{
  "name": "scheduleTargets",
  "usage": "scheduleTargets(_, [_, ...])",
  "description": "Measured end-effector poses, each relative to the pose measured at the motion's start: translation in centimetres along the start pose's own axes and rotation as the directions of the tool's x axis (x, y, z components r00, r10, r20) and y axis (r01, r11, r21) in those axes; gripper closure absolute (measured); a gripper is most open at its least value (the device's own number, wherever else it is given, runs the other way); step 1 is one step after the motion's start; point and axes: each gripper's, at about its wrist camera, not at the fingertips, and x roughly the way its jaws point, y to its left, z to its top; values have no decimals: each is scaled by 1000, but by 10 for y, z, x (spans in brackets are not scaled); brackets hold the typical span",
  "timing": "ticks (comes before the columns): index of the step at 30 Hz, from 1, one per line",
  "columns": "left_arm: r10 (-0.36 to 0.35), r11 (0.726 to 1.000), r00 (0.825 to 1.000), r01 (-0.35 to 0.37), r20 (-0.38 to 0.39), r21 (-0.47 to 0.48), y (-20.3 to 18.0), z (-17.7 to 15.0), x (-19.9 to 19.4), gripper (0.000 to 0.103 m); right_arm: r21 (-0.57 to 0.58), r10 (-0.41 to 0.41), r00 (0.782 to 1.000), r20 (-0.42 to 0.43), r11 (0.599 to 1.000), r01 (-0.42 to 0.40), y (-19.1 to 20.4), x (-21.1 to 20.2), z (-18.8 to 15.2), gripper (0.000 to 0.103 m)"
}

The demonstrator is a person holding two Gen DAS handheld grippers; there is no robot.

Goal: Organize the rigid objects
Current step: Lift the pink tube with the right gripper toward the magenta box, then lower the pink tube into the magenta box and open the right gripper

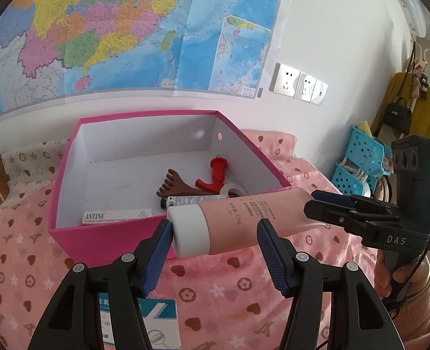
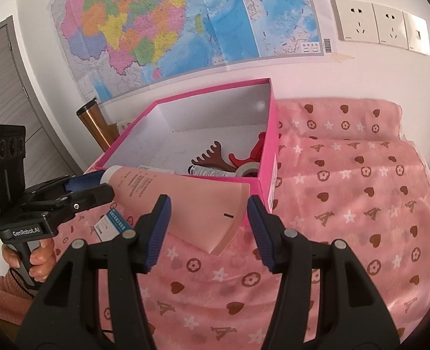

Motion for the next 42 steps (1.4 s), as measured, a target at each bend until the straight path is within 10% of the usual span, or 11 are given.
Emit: scheduleTargets(42, [35, 999, 999, -35, -8, -27, 16, 27, 31, 43, -10, 6, 1000, 21, 1000, -6, -12, 23, 41, 46])
